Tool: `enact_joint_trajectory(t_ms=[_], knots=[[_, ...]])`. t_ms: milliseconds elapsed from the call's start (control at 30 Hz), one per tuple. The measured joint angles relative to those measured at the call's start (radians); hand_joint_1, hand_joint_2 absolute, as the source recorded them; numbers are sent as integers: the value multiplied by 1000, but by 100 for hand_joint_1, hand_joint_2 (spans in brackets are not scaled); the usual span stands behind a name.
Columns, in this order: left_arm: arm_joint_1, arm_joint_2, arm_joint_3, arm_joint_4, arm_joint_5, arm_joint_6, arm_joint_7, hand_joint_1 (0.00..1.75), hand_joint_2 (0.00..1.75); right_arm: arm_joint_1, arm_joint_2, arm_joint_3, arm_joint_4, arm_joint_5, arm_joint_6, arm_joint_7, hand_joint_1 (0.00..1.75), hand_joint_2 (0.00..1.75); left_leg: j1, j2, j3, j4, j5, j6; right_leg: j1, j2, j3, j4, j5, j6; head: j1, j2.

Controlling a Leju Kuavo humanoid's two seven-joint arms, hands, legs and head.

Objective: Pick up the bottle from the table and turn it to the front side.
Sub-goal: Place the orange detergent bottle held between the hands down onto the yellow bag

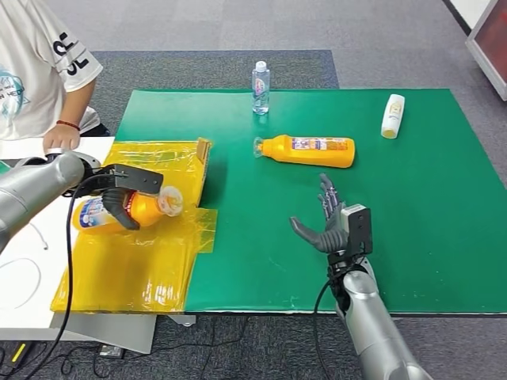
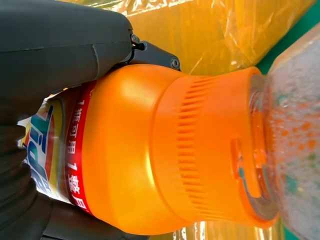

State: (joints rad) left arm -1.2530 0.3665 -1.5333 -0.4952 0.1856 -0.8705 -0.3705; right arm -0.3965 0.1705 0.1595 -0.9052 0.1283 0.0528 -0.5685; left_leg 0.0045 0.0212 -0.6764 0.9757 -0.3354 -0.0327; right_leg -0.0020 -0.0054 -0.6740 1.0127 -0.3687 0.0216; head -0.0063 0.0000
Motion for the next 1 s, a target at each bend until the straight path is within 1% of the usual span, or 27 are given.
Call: enact_joint_trajectory(t_ms=[300, 500, 733, 867, 933, 1000], knots=[[-36, 9, 26, 0, 76, 11, -57, 175, 175, 24, 9, 0, 0, 15, 13, 0, 0, 175, 0, 0, 0, 0, 0, 0, 0, 0, 0, 0, 0, 0, 0, 0], [-35, 45, 46, -15, 80, 57, -114, 175, 175, 26, 8, -5, -5, -16, 25, 6, 0, 175, 0, 0, 0, 0, 0, 0, 0, 0, 0, 0, 0, 0, 0, 0], [-5, 86, 58, -48, 45, 110, -143, 175, 175, 26, -2, -27, -33, -11, 30, 23, 0, 175, 0, 0, 0, 0, 0, 0, 0, 0, 0, 0, 0, 0, 0, 0], [18, 106, 72, -69, 15, 142, -164, 175, 175, 26, -11, -32, -55, 9, 15, 40, 0, 175, 0, 0, 0, 0, 0, 0, 0, 0, 0, 0, 0, 0, 0, 0], [32, 110, 78, -79, -7, 168, -169, 175, 175, 26, -18, -39, -68, 15, 8, 49, 0, 175, 0, 0, 0, 0, 0, 0, 0, 0, 0, 0, 0, 0, 0, 0], [49, 104, 85, -83, -37, 203, -167, 175, 175, 27, -25, -47, -84, 19, 6, 59, 0, 175, 0, 0, 0, 0, 0, 0, 0, 0, -1, 0, 0, 0, 0, 0]])
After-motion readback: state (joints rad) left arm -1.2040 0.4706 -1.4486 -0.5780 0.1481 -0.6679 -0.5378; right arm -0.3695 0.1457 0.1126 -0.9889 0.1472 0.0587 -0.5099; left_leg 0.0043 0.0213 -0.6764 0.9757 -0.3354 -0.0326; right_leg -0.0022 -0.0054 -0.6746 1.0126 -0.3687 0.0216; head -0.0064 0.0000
